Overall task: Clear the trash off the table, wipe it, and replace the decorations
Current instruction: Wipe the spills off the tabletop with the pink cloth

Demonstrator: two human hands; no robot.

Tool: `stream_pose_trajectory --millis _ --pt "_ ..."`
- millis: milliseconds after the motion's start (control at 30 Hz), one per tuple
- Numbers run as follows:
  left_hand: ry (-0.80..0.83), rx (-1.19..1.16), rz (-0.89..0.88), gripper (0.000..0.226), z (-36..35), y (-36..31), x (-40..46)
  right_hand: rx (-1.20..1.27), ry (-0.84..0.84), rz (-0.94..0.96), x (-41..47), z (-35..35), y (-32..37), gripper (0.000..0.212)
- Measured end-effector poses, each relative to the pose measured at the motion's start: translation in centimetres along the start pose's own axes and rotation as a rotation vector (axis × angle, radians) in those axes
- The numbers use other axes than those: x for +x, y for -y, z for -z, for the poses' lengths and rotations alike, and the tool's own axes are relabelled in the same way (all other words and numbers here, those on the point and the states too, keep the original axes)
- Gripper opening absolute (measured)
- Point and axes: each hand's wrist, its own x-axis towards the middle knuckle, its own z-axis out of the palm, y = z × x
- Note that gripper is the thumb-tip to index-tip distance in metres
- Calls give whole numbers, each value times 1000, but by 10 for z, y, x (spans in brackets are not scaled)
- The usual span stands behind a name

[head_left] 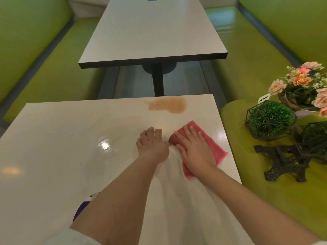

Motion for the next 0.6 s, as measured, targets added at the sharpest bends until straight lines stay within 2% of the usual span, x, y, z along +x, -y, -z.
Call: stream_pose_trajectory --millis 100,267,333,400,500,600 --pt "4 22 -8 55 2 1 -1 4 5 32 9 6 -22 48" --pt "8 8 -16 52 2 0 -4 -57 -87 -261 50 12 -39 51" --pt "12 24 -28 52 5 -1 -2 -63 -83 -230 38 7 -24 51" --pt "21 61 -45 52 10 -2 0 -43 -48 -97 12 2 -13 51" --pt "29 168 -79 54 18 -3 9 4 13 -8 4 6 -27 52" --pt "-92 212 -116 49 22 0 18 -57 -69 -156 40 11 -57 56"
